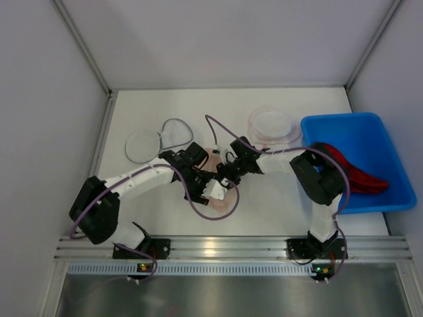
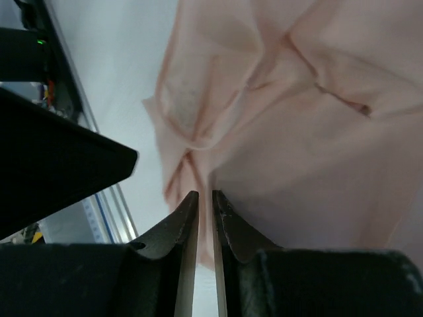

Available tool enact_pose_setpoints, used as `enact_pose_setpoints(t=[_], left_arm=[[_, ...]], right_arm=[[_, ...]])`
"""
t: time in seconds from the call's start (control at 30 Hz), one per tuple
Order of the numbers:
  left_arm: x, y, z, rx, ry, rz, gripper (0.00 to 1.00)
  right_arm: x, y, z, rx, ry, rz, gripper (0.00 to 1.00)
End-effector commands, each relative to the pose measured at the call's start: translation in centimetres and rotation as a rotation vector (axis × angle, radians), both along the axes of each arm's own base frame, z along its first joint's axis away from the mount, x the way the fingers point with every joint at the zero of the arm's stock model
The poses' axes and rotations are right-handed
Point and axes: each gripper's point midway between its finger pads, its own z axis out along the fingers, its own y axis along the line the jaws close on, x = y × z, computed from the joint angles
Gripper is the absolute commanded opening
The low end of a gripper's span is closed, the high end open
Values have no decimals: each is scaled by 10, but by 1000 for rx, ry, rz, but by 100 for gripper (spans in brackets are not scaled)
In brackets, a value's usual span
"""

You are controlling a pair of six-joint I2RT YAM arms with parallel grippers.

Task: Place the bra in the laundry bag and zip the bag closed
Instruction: Adjust the bra at the center of the board.

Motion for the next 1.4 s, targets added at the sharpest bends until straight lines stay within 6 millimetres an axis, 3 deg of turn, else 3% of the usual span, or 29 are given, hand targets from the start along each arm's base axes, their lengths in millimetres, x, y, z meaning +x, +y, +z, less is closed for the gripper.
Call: enact_pose_setpoints(t=[0.0, 0.17, 0.37, 0.57, 0.7, 0.8, 0.83, 0.93, 1.2, 1.37], left_arm=[[14, -15, 2, -16, -97, -151, 68], [5, -8, -19, 30, -79, -210, 62], [-10, -5, -31, 56, -65, -264, 54], [-26, -5, -44, 86, -27, -283, 53], [-24, -12, -45, 90, -24, -264, 40], [-20, -15, -36, 74, -47, -237, 27], [-20, -16, -33, 66, -50, -233, 14], [-21, -17, -20, 31, -69, -217, 0], [-36, -20, 28, -93, -91, -196, 0], [-24, -28, 34, -77, -71, -120, 0]], right_arm=[[-5, -13, -31, -84, 42, 12, 15], [-1, -12, -44, -112, 57, 5, 15], [1, -10, -48, -122, 76, -1, 15], [2, -9, -51, -130, 80, -3, 15], [3, -11, -52, -135, 66, 0, 15], [2, -12, -53, -137, 61, 3, 15], [1, -12, -54, -138, 60, 6, 15], [2, -13, -54, -142, 50, 7, 14], [2, -20, -61, -171, 25, 13, 14], [-1, -19, -57, -153, 27, 24, 14]])
